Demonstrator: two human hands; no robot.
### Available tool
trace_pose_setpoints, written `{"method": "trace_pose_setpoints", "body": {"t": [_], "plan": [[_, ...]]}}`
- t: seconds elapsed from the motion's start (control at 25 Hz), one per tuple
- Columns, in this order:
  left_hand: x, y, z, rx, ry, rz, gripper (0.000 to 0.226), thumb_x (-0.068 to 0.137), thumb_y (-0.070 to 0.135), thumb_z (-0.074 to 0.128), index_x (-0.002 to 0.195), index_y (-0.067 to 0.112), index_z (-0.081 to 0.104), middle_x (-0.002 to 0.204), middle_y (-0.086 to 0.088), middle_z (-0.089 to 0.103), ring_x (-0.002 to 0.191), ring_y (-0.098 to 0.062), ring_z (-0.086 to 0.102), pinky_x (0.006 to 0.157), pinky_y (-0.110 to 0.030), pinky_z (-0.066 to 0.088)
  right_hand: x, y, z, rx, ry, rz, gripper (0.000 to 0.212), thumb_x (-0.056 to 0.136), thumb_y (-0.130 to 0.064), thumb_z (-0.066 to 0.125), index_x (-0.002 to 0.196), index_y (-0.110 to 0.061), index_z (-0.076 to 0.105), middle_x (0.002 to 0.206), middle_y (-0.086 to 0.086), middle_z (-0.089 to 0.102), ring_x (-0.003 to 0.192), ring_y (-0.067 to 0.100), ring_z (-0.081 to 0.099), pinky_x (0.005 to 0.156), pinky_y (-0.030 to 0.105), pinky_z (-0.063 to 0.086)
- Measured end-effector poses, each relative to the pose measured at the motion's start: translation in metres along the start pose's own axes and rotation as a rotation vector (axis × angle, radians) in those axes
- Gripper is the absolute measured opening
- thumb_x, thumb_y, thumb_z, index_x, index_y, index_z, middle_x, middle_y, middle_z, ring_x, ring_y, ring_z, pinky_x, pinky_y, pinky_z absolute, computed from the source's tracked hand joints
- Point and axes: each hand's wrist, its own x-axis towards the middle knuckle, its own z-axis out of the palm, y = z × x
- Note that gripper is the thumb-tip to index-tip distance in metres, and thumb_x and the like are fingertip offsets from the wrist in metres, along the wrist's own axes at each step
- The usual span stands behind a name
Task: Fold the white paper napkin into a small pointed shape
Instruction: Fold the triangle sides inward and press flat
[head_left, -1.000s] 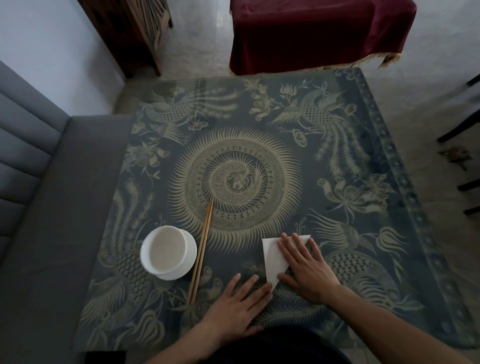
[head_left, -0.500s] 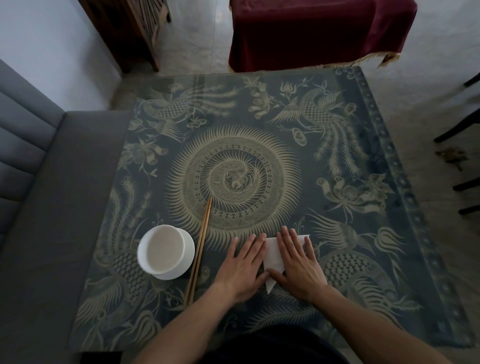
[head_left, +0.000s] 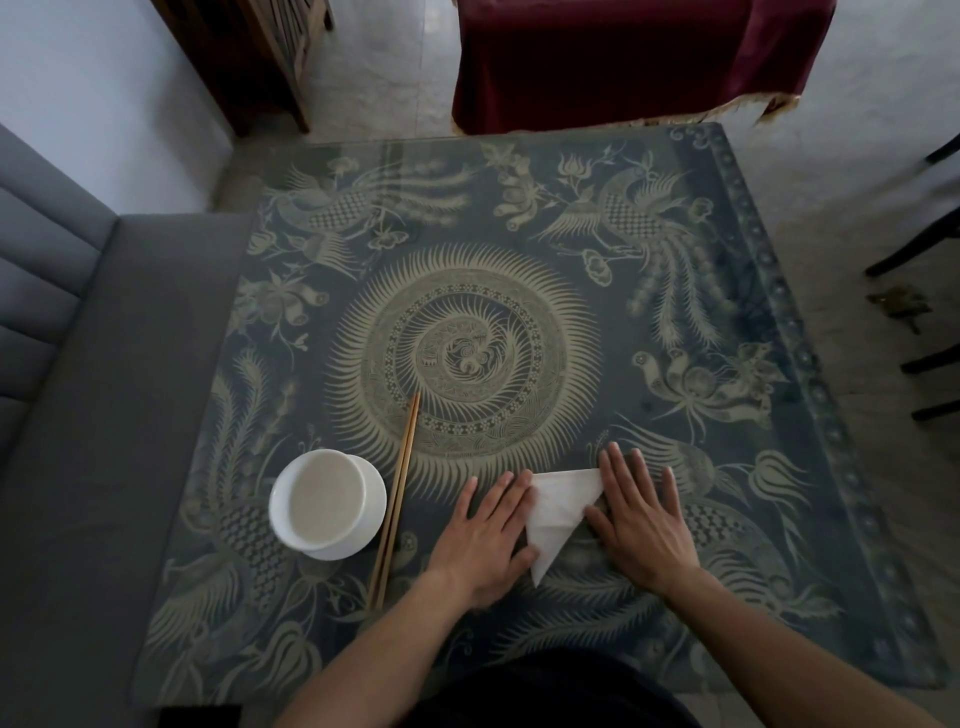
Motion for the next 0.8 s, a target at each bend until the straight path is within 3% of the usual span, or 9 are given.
{"method": "trace_pose_setpoints", "body": {"t": [0.12, 0.24, 0.32, 0.48, 0.64, 0.8], "plan": [[0.000, 0.001, 0.001, 0.013, 0.006, -0.006, 0.073, 0.098, 0.057, 0.012, 0.153, 0.019, -0.016, 0.158, 0.004, -0.029, 0.143, -0.015, -0.029, 0.116, -0.054, -0.013, 0.000, -0.001, -0.005, 0.014, 0.023, 0.021, 0.079, 0.094, -0.065, 0.006, 0.155, -0.015, -0.003, 0.163, 0.003, -0.008, 0.147, 0.019, -0.019, 0.118, 0.049, -0.010], [-0.001, 0.001, 0.002, 0.026, 0.012, -0.004, 0.074, 0.099, 0.059, 0.012, 0.152, 0.019, -0.019, 0.158, 0.003, -0.030, 0.143, -0.015, -0.031, 0.116, -0.054, -0.014, -0.004, -0.023, -0.006, 0.033, 0.039, -0.136, 0.078, 0.098, -0.059, 0.022, 0.155, -0.010, 0.004, 0.163, 0.008, -0.003, 0.149, 0.024, -0.007, 0.117, 0.051, -0.002], [-0.001, 0.001, 0.000, 0.023, 0.009, 0.001, 0.074, 0.099, 0.060, 0.011, 0.153, 0.019, -0.017, 0.160, 0.002, -0.027, 0.143, -0.015, -0.030, 0.116, -0.054, -0.013, -0.008, -0.032, -0.003, 0.014, -0.014, -0.235, 0.077, 0.098, -0.060, 0.019, 0.155, -0.011, 0.004, 0.163, 0.006, -0.004, 0.149, 0.024, -0.006, 0.117, 0.050, -0.001], [-0.016, 0.002, 0.002, 0.036, 0.028, 0.111, 0.073, 0.099, 0.056, 0.020, 0.156, 0.017, -0.004, 0.164, -0.002, -0.010, 0.147, -0.016, -0.020, 0.117, -0.056, -0.008, -0.009, -0.032, 0.001, -0.015, -0.069, -0.230, 0.080, 0.095, -0.064, 0.013, 0.154, -0.015, -0.010, 0.161, 0.002, -0.019, 0.145, 0.018, -0.023, 0.117, 0.047, -0.009], [-0.049, -0.007, 0.018, 0.099, 0.051, 0.304, 0.075, 0.097, 0.056, 0.033, 0.157, 0.016, 0.010, 0.164, -0.003, 0.003, 0.150, -0.021, -0.002, 0.113, -0.054, 0.003, -0.009, -0.033, -0.002, 0.010, -0.068, -0.223, 0.081, 0.095, -0.064, 0.019, 0.155, -0.015, -0.005, 0.162, 0.003, -0.013, 0.146, 0.019, -0.019, 0.116, 0.047, -0.009], [-0.058, -0.018, 0.023, 0.157, 0.082, 0.397, 0.071, 0.096, 0.055, 0.038, 0.156, 0.021, 0.018, 0.164, -0.003, 0.012, 0.149, -0.026, 0.013, 0.112, -0.054, 0.010, -0.008, -0.032, -0.001, 0.014, -0.076, -0.228, 0.083, 0.093, -0.067, 0.016, 0.153, -0.018, -0.015, 0.159, 0.000, -0.024, 0.144, 0.017, -0.026, 0.116, 0.047, -0.012]]}}
